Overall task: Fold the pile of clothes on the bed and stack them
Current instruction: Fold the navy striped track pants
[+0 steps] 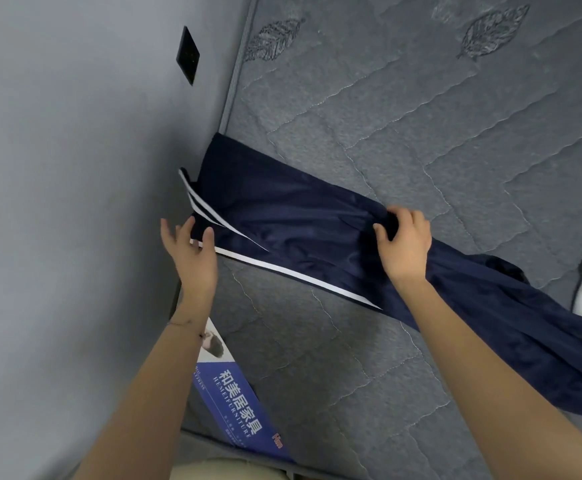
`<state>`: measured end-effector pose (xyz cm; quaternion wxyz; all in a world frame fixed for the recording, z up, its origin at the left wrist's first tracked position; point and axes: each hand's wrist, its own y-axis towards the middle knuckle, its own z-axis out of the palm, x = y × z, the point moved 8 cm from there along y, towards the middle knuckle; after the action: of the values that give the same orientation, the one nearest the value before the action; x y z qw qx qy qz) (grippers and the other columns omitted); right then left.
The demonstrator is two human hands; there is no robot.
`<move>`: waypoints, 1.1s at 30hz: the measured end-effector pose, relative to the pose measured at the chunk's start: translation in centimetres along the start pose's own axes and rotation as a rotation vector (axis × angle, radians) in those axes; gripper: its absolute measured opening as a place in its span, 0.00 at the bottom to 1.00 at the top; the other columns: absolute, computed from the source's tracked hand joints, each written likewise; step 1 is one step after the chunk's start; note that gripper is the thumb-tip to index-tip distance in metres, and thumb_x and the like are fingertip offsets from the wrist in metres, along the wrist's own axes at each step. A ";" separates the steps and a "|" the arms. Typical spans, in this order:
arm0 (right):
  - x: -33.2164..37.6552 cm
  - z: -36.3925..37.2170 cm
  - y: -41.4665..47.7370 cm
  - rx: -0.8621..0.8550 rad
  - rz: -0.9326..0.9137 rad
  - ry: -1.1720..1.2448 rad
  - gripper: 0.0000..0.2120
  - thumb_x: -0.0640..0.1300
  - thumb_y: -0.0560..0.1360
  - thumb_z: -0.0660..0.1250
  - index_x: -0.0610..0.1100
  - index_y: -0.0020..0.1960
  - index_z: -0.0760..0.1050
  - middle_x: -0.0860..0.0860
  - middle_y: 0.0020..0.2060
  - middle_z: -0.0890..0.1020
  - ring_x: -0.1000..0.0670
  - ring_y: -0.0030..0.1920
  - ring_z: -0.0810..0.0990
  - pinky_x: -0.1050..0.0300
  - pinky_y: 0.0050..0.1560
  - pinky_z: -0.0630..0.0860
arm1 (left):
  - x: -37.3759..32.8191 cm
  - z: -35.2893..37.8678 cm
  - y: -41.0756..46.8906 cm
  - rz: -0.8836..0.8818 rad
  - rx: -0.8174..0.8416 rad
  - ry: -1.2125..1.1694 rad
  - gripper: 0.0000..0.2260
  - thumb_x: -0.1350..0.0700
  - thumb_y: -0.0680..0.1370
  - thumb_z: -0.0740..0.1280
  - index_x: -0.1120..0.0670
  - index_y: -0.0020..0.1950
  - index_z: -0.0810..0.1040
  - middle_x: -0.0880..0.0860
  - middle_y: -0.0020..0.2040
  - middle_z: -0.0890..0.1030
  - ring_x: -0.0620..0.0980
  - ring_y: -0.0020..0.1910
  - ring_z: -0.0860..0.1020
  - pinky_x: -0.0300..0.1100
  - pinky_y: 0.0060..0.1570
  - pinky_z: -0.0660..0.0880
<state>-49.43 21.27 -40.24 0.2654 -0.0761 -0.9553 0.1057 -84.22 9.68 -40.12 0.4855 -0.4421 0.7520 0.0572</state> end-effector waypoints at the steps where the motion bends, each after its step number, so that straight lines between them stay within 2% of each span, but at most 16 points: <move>1: 0.5 0.1 -0.2 0.014 -0.038 0.004 0.18 0.41 0.77 0.68 0.40 0.65 0.73 0.41 0.60 0.74 0.40 0.61 0.71 0.47 0.67 0.63 | -0.1 0.1 -0.3 0.029 -0.001 0.020 0.19 0.58 0.81 0.64 0.60 0.72 0.70 0.52 0.79 0.48 0.43 0.76 0.56 0.31 0.67 0.62; 4: 1.4 0.2 -1.0 0.066 -0.134 0.017 0.21 0.39 0.75 0.69 0.39 0.67 0.73 0.41 0.66 0.72 0.41 0.67 0.69 0.46 0.71 0.61 | -0.8 1.5 -1.5 0.172 0.086 0.083 0.17 0.60 0.80 0.66 0.57 0.68 0.73 0.53 0.78 0.52 0.49 0.77 0.56 0.50 0.72 0.64; 7: 1.1 -0.1 -1.9 0.095 -0.148 0.036 0.22 0.39 0.75 0.69 0.39 0.68 0.72 0.41 0.71 0.69 0.41 0.73 0.64 0.43 0.74 0.57 | -2.4 3.8 -3.2 0.353 0.218 0.163 0.17 0.62 0.78 0.67 0.57 0.68 0.75 0.54 0.77 0.60 0.52 0.75 0.60 0.58 0.69 0.66; 11: -0.4 -0.7 -3.4 0.133 -0.144 0.005 0.25 0.45 0.77 0.68 0.45 0.72 0.69 0.46 0.75 0.64 0.43 0.77 0.57 0.45 0.77 0.50 | -4.5 8.3 -7.0 0.623 0.337 0.421 0.20 0.58 0.77 0.70 0.56 0.69 0.75 0.58 0.74 0.67 0.61 0.75 0.62 0.64 0.70 0.60; 17: -5.4 -4.6 -3.9 0.077 -0.108 -0.044 0.28 0.51 0.77 0.68 0.48 0.75 0.65 0.48 0.74 0.65 0.45 0.74 0.61 0.44 0.75 0.53 | -6.2 15.1 -13.1 0.775 0.428 0.593 0.23 0.52 0.78 0.69 0.51 0.72 0.72 0.55 0.76 0.65 0.59 0.77 0.58 0.61 0.74 0.51; 21: -11.1 -8.3 -4.6 0.057 -0.101 -0.090 0.29 0.52 0.77 0.67 0.48 0.75 0.64 0.47 0.75 0.63 0.43 0.76 0.57 0.43 0.76 0.48 | -7.4 19.6 -17.8 0.848 0.443 0.678 0.24 0.51 0.78 0.69 0.51 0.73 0.71 0.56 0.76 0.65 0.60 0.77 0.58 0.61 0.74 0.51; 26: -18.6 -12.4 -6.7 0.079 -0.103 -0.139 0.31 0.53 0.77 0.66 0.49 0.77 0.61 0.48 0.76 0.61 0.42 0.77 0.54 0.41 0.75 0.45 | -7.7 24.3 -24.6 0.877 0.462 0.698 0.25 0.50 0.77 0.69 0.51 0.74 0.70 0.56 0.76 0.64 0.59 0.77 0.57 0.60 0.75 0.49; 33: -33.1 -19.3 -9.4 0.105 -0.062 -0.201 0.33 0.55 0.77 0.66 0.50 0.78 0.58 0.47 0.77 0.58 0.41 0.78 0.52 0.41 0.75 0.43 | -7.0 34.6 -37.6 0.853 0.518 0.685 0.29 0.47 0.78 0.68 0.50 0.76 0.65 0.54 0.78 0.59 0.56 0.78 0.52 0.55 0.75 0.43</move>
<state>-12.09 8.67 -38.08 0.1749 -0.0214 -0.9722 0.1542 -32.66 9.15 -39.85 0.2419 0.0380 0.9659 -0.0838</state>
